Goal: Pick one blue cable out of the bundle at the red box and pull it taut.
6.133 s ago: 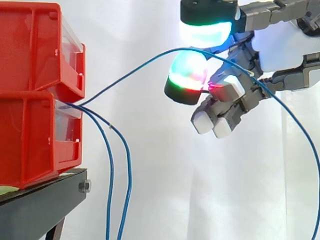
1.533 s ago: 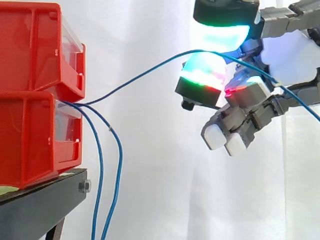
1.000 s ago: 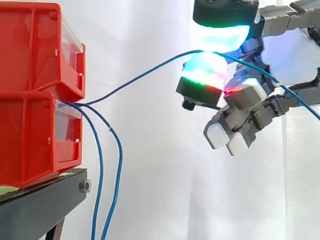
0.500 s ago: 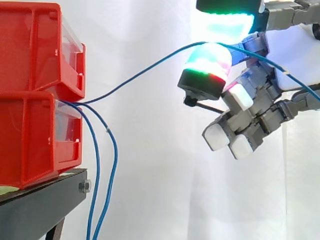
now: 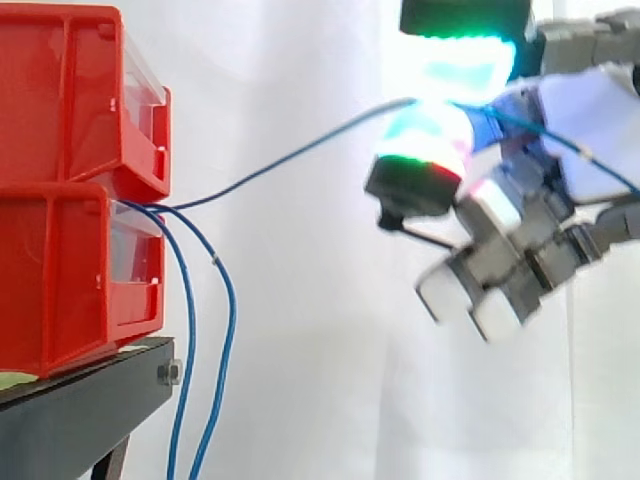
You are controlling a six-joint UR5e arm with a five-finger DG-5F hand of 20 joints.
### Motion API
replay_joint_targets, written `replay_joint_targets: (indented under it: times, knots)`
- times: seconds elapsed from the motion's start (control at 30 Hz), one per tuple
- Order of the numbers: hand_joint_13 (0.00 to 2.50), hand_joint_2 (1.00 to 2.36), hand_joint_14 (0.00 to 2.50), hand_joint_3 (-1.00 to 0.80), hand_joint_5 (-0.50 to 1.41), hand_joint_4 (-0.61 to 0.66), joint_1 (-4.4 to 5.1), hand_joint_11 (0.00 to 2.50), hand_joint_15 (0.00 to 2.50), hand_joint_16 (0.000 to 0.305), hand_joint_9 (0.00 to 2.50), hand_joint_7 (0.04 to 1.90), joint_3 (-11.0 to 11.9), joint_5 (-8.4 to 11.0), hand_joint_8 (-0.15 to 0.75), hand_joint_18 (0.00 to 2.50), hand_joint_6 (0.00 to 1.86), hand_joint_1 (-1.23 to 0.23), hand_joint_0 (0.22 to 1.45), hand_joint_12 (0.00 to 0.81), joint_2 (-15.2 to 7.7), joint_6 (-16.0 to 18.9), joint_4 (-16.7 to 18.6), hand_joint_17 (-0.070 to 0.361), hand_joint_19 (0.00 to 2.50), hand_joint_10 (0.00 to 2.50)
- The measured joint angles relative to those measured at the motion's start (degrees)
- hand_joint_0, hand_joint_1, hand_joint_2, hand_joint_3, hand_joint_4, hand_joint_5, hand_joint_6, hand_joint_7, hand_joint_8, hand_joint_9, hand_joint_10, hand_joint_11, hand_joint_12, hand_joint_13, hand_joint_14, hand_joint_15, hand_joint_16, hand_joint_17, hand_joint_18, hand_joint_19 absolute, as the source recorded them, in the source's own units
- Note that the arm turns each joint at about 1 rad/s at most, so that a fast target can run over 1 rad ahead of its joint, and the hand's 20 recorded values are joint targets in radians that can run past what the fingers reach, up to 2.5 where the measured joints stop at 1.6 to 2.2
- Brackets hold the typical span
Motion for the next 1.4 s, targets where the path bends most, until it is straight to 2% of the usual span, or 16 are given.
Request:
replay_joint_targets:
  times: [0.1,0.27,0.33,0.43,0.57,0.67,0.87,1.4]
  knots:
    - [0.77,1.13,0.01,0.09,-0.07,-0.16,0.00,0.57,0.33,0.055,1.03,1.24,-3.2,-0.10,0.420,0.76,0.94,-0.92,0.67,0.426,0.0,1.9,1.9,0.123,0.34,0.01]
    - [0.77,1.15,0.01,0.08,-0.07,-0.16,0.04,0.56,0.33,0.055,1.03,1.25,-9.1,-0.01,0.423,0.76,0.94,-0.92,0.67,0.427,0.0,4.8,7.6,0.124,0.34,0.01]
    - [0.77,1.16,0.01,0.08,-0.07,-0.16,0.04,0.57,0.33,0.055,1.02,1.24,-10.8,0.00,0.421,0.76,0.94,-0.92,0.66,0.428,0.0,5.0,10.5,0.124,0.33,0.01]
    - [0.77,1.17,0.01,0.08,-0.07,-0.16,0.06,0.57,0.33,0.055,1.03,1.24,-11.8,0.02,0.424,0.76,0.94,-0.92,0.66,0.428,0.0,4.3,14.3,0.124,0.34,0.01]
    - [0.77,1.18,0.01,0.07,-0.07,-0.16,0.06,0.56,0.33,0.055,1.03,1.25,-12.2,-0.01,0.426,0.76,0.94,-0.92,0.66,0.427,0.0,2.7,16.9,0.124,0.33,0.01]
    - [0.77,1.20,0.01,0.07,-0.07,-0.16,0.07,0.56,0.34,0.055,1.03,1.25,-12.2,-0.02,0.421,0.76,0.94,-0.92,0.65,0.428,0.0,1.6,17.4,0.124,0.34,0.01]
    - [0.77,1.20,0.01,0.07,-0.07,-0.15,0.07,0.56,0.34,0.055,1.02,1.26,-12.3,0.04,0.424,0.75,0.94,-0.92,0.65,0.427,0.0,0.5,17.5,0.124,0.35,0.01]
    - [0.78,1.28,0.01,0.04,-0.07,-0.16,0.06,0.55,0.35,0.056,1.03,1.24,-12.3,0.09,0.428,0.75,0.94,-0.91,0.63,0.433,0.0,0.3,17.5,0.126,0.37,0.01]
